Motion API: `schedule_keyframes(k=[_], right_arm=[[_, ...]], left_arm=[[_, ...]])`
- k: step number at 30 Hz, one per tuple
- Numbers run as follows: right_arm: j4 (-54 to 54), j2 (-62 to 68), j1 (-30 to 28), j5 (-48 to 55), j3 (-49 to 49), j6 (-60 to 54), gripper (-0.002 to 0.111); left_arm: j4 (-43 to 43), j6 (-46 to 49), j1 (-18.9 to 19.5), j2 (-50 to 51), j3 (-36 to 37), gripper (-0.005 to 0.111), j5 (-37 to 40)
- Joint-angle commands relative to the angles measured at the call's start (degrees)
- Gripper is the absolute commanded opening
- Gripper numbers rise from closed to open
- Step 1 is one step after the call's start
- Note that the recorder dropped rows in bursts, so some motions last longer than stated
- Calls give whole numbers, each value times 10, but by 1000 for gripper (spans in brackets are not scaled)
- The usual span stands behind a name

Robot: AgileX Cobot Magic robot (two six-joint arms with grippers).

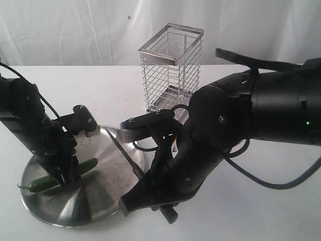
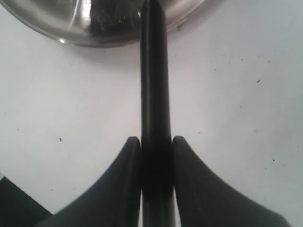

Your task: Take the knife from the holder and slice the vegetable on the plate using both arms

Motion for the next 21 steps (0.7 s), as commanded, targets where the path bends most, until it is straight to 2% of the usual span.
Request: schedule_keyframes(k=[1,7,16,21], right_arm=[[-7,9,-5,9,-14,-24,0],[-4,40,-5,32,-31,-40,0],[1,50,-5,40,-52,-42,0],[27,63,-5,41,-54,-66,0]], left_arm=[[-18,-15,-4,-5,-3,39,10],[-40,-16,-4,-5,-3,41,16],[-39,-18,-4,-7,-3,55,9],[-26,-19,-4,-34,-3,56,-3]])
